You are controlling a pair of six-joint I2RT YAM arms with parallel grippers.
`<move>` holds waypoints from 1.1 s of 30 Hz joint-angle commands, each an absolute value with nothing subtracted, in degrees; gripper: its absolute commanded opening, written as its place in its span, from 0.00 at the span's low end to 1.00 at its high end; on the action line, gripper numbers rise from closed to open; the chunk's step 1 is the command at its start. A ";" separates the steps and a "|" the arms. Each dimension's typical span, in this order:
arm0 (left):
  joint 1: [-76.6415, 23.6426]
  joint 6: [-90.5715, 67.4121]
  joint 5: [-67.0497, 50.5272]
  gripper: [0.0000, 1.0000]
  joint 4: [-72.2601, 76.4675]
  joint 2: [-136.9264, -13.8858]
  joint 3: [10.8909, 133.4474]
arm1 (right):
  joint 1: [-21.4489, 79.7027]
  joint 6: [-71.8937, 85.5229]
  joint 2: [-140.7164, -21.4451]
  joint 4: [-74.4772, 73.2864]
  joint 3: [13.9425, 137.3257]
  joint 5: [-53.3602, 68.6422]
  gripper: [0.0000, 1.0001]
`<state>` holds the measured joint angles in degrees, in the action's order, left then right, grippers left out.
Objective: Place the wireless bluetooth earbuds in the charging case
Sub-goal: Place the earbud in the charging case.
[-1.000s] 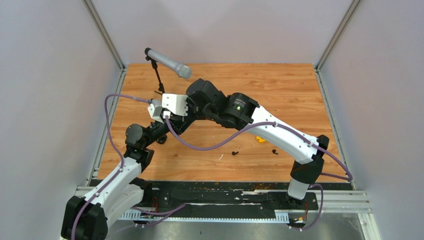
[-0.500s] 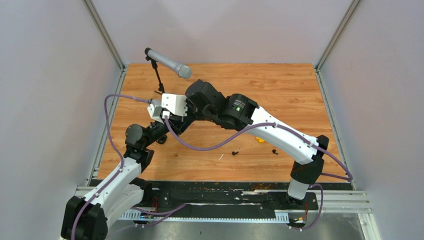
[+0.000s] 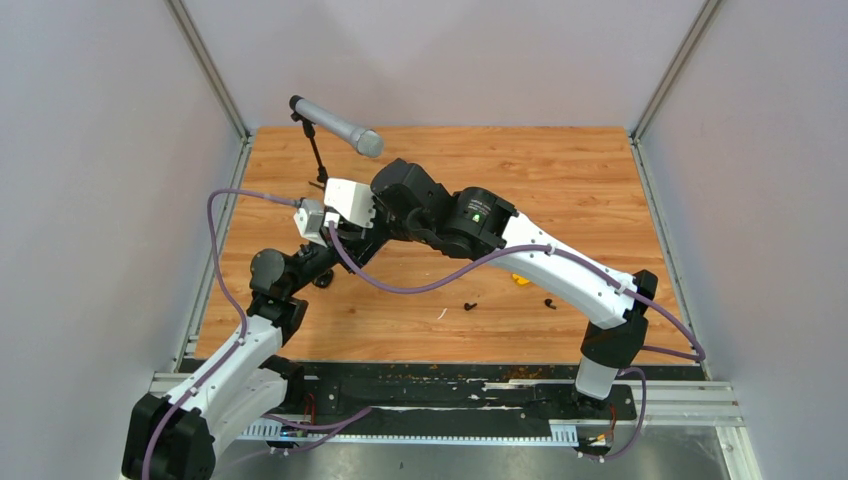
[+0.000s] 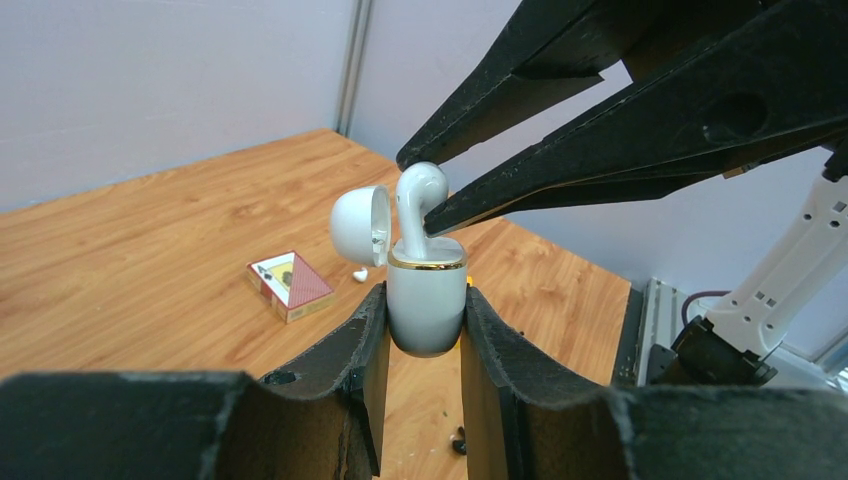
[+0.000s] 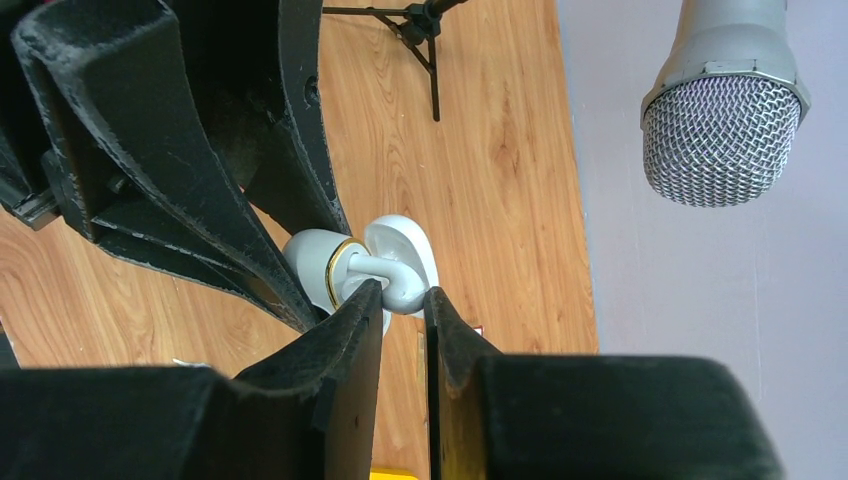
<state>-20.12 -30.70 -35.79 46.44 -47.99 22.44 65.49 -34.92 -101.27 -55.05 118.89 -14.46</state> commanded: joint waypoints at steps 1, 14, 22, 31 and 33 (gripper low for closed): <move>-19.76 -29.13 -33.65 0.00 49.34 -46.73 22.94 | 66.27 -32.06 -102.00 -55.64 120.29 -12.02 0.03; -19.78 -27.17 -34.97 0.00 49.38 -46.22 21.89 | 66.44 -35.23 -102.04 -56.72 120.94 -10.60 0.14; -19.76 -27.13 -34.72 0.00 49.66 -46.67 22.28 | 66.49 -34.48 -102.33 -58.23 121.64 -8.55 0.18; -19.77 -26.98 -35.84 0.00 49.98 -46.55 21.98 | 66.53 -34.72 -102.26 -57.75 121.50 -9.98 0.39; -19.74 -26.98 -35.94 0.00 50.09 -46.39 21.98 | 66.38 -35.30 -102.09 -58.38 122.13 -10.42 0.43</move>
